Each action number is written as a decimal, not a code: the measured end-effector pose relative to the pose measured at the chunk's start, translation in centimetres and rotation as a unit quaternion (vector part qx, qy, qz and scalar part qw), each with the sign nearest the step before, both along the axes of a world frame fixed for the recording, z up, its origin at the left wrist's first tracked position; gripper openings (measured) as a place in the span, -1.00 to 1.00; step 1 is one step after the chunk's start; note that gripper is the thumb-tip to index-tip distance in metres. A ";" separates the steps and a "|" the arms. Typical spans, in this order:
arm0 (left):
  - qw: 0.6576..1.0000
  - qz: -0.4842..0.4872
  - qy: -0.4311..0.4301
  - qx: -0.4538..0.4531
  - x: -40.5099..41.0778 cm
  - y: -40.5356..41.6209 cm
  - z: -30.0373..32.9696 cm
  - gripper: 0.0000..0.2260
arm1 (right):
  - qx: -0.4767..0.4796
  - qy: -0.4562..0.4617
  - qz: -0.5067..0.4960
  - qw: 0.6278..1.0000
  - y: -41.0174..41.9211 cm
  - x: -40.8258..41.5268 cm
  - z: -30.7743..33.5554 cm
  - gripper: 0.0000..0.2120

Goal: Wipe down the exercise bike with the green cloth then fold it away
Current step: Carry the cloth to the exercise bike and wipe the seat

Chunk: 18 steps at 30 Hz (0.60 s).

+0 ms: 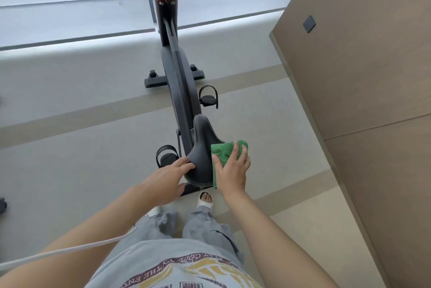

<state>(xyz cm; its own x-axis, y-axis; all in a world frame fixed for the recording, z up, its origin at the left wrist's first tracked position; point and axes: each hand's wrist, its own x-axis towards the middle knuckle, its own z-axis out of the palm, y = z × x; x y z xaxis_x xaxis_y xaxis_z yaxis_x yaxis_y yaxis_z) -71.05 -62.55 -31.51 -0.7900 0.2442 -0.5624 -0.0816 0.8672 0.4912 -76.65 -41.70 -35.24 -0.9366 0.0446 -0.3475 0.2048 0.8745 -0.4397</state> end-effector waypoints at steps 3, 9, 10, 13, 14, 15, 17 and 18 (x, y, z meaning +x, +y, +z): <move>1.000 0.010 -0.005 -0.006 0.0 0.3 0.1 -0.46 | 0.006 0.030 -0.022 0.999 -0.2 -0.6 -0.5 -0.25; 1.000 0.010 -0.012 -0.008 0.5 0.4 -0.3 -0.45 | -0.160 -0.071 -0.161 0.971 1.8 -6.4 -1.1 -0.69; 1.000 0.007 -0.012 -0.010 0.6 0.4 -0.2 -0.45 | -0.159 -0.073 -0.148 0.973 1.9 -6.6 -1.1 -0.72; 1.000 0.005 -0.012 -0.014 0.6 0.4 0.0 -0.45 | -0.151 -0.034 -0.131 0.979 1.7 -5.4 -1.1 -0.69; 1.000 0.003 -0.013 -0.014 0.5 0.5 0.1 -0.44 | -0.146 -0.016 -0.135 0.980 1.6 -4.7 -1.1 -0.66; 1.000 -0.001 -0.015 -0.014 0.6 0.5 0.1 -0.42 | -0.142 0.002 -0.141 0.980 1.5 -4.1 -1.1 -0.63; 0.999 -0.012 -0.025 -0.018 0.7 0.4 0.2 -0.38 | -0.143 0.035 -0.159 0.976 1.1 -2.7 -1.6 -0.56; 0.999 -0.018 -0.031 -0.022 0.7 0.2 0.2 -0.36 | -0.147 0.050 -0.165 0.974 0.8 -1.9 -1.7 -0.52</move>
